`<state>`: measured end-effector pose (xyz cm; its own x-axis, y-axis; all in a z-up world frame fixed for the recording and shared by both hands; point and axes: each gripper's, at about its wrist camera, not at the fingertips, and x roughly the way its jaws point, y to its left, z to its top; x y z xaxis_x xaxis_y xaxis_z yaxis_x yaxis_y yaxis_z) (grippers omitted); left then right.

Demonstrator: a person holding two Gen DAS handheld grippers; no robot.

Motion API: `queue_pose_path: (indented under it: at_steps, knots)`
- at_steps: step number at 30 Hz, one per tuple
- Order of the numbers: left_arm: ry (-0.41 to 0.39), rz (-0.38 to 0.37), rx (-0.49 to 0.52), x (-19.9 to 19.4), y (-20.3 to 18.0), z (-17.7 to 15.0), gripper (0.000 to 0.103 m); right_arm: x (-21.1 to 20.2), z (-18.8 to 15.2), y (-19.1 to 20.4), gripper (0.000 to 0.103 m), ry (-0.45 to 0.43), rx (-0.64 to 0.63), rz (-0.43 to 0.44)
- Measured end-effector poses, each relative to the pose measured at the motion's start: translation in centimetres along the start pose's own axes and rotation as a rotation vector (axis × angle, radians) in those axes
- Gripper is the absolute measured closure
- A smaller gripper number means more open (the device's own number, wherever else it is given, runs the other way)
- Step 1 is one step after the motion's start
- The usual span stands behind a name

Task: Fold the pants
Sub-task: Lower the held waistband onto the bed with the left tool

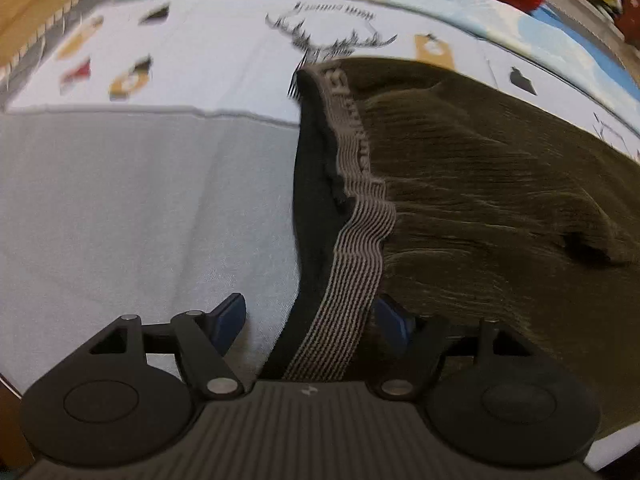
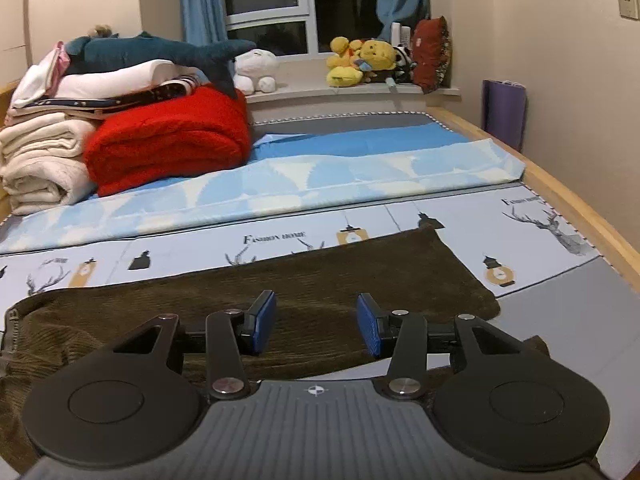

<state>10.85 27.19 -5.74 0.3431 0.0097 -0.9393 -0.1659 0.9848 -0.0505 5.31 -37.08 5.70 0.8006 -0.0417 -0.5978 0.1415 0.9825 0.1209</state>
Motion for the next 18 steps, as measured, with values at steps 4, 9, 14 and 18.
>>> queue_pose_path:
  at_steps: [4,9,14,18]
  knots:
    - [0.061,-0.075,-0.016,1.7,0.3,0.3,0.027,0.4,-0.3,-0.4,0.056,0.015,0.024,-0.004]
    - [0.123,-0.023,0.148,3.2,-1.6,-1.0,0.04,1.3,-0.6,-1.0,0.056,0.046,0.032,-0.007]
    - [0.079,-0.02,0.171,1.5,-1.1,-1.1,0.092,1.7,-0.7,-1.0,0.056,0.058,0.032,-0.015]
    - [0.083,0.04,0.205,0.5,-1.0,-2.3,0.091,1.8,-0.6,-0.4,0.056,0.061,0.022,-0.003]
